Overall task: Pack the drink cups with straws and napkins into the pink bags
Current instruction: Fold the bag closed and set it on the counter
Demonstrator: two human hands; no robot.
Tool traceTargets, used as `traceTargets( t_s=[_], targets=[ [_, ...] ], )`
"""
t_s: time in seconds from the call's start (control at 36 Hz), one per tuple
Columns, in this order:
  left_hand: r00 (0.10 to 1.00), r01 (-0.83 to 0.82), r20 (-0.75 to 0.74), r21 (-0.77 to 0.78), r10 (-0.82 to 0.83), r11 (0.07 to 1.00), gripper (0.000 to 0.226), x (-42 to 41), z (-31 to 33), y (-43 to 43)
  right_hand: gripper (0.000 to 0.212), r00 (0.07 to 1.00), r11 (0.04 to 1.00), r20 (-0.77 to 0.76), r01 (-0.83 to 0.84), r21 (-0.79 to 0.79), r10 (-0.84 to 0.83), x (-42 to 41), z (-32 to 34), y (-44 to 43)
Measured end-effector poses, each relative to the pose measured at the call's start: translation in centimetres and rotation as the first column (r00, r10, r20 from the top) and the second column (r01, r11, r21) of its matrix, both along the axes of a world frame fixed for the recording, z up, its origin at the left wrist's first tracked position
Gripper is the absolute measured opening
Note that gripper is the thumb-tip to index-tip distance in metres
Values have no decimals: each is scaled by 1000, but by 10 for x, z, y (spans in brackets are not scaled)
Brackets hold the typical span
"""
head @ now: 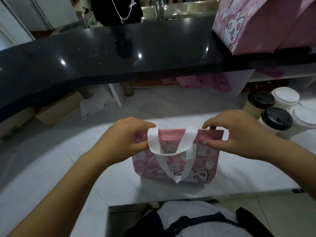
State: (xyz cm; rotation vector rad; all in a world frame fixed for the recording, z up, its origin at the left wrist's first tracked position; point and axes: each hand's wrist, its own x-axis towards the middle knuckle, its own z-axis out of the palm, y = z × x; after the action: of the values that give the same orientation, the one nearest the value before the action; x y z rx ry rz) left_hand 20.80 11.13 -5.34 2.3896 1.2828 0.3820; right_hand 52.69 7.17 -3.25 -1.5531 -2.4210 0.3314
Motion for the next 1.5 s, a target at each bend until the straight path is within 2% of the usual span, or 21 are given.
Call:
traceTargets(
  t_s=[0.06, 0.14, 0.25, 0.31, 0.42, 0.5, 0.69, 0.81, 0.89, 0.94, 1.0, 1.06, 1.11, 1.17, 1.25, 1.33, 1.5],
  targets=[
    [1000, -2, -29, 60, 4, 998, 48, 8, 3, -1, 48, 999, 997, 30, 19, -81, -17, -4, 6, 7],
    [997, -33, -62, 44, 36, 998, 40, 18, 7, -1, 47, 996, 992, 77, -25, -126, 35, -11, 10, 16],
    [990, -38, -132, 6, 38, 999, 33, 26, 13, 2, 17, 976, 990, 173, -126, -57, 134, -27, 6, 23],
    [988, -45, -147, -4, 44, 999, 33, 28, 14, 3, 17, 957, 989, 251, -144, -33, 147, -33, 1, 27],
    [980, -37, -197, 22, 40, 999, 30, 32, 15, 3, 31, 934, 979, 297, -201, -31, 201, -39, -2, 32],
    [982, 1, -191, 30, 5, 1000, 25, 31, 15, 3, 22, 922, 969, 312, -246, 13, 229, -36, -3, 36],
    [997, -23, -78, -70, 17, 997, 23, 27, 16, 13, 13, 911, 946, 304, -316, 76, 280, -24, 6, 46],
    [1000, -27, -8, -167, 27, 986, 24, 24, 13, 15, 10, 898, 941, 322, -334, 57, 300, -16, 4, 48],
    [1000, -28, -14, -192, 26, 981, 26, 18, 12, 14, 10, 902, 942, 317, -329, 62, 294, -5, -1, 49],
    [999, -34, -40, -174, 28, 984, 29, 12, 11, 14, 12, 933, 954, 222, -298, 44, 282, 3, -3, 49],
    [998, -39, -46, -172, 32, 984, 32, 8, 9, 13, 25, 971, 973, 69, -228, -41, 231, 11, -3, 49],
    [998, -45, -51, -170, 37, 985, 32, 7, 8, 13, 36, 985, 977, 8, -169, -131, 171, 20, -2, 51],
    [996, -51, -74, -161, 39, 986, 28, 8, 6, 14, 31, 988, 972, 11, -151, -182, 156, 28, -2, 52],
    [996, -49, -78, -174, 36, 984, 25, 11, 5, 15, 25, 982, 972, 57, -167, -167, 179, 34, -2, 50],
    [998, -40, -57, -225, 28, 974, 24, 10, 7, 21, 19, 951, 968, 182, -251, -16, 250, 39, -6, 48],
    [997, -56, -58, -251, 43, 966, 24, 8, 11, 30, 10, 936, 945, 211, -308, 114, 280, 40, -7, 50],
    [991, -133, -54, -272, 123, 953, 23, 7, 9, 38, 20, 937, 960, 225, -278, 16, 268, 58, -3, 62]
  ],
)
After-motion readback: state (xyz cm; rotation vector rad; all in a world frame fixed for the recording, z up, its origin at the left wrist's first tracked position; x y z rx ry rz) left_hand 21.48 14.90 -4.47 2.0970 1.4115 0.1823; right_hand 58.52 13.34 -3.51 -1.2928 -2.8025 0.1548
